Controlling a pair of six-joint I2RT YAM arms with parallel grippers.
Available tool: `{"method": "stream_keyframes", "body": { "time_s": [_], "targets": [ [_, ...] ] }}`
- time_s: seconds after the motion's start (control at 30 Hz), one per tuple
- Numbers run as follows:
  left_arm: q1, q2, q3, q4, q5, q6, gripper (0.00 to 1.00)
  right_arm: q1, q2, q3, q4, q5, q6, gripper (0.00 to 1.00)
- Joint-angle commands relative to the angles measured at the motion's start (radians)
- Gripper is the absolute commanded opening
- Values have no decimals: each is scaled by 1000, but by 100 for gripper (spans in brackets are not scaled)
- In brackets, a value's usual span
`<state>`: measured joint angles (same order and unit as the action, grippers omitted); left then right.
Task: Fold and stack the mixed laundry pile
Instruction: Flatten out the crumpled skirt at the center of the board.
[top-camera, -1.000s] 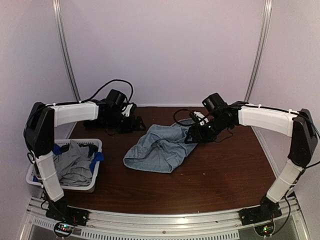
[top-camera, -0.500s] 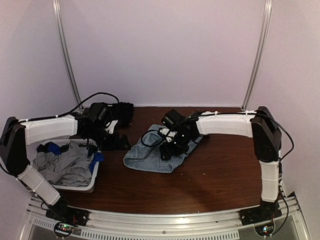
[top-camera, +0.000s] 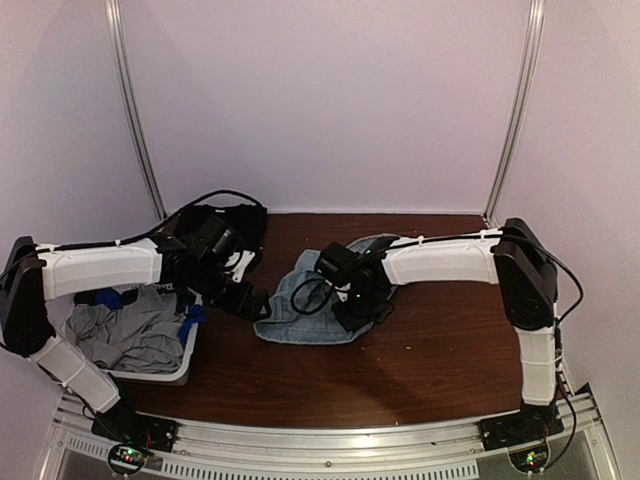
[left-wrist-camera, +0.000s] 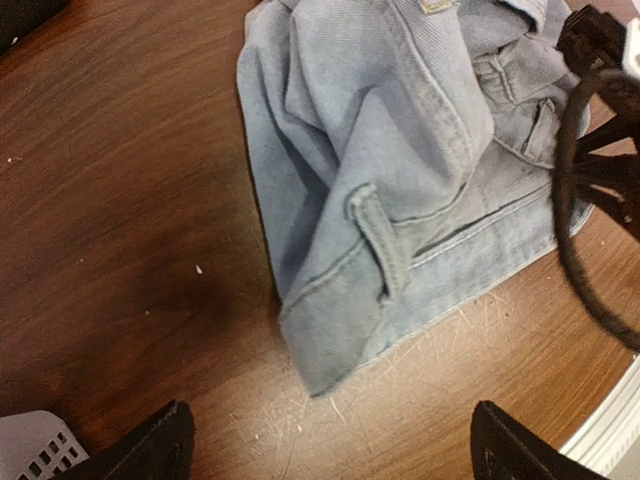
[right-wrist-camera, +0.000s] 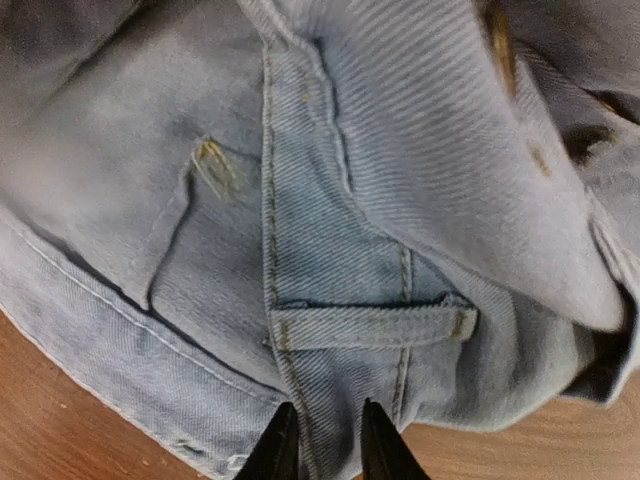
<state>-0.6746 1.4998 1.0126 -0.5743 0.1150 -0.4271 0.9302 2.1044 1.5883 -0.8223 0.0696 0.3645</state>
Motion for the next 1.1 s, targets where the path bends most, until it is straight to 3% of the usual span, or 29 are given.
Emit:
{"method": "stream_keyframes", "body": {
  "time_s": [0.0, 0.1, 0.47, 0.8, 1.07],
  "targets": [
    [-46, -18, -26, 61, -100, 85, 98, -27, -148, -65, 7, 91, 66, 15],
    [-105, -31, -77, 130, -181, 138, 98, -56, -221, -133, 65, 70, 91, 0],
    [-256, -115, -265, 505, -367, 290, 98, -181, -460, -351, 332, -144, 209, 0],
    [-399, 81, -141, 532, -499, 413, 98, -222, -485, -398, 399, -227, 255, 0],
    [-400, 306, 53, 384, -810, 352, 98, -261, -533, -474, 415, -252, 298, 0]
  ]
}}
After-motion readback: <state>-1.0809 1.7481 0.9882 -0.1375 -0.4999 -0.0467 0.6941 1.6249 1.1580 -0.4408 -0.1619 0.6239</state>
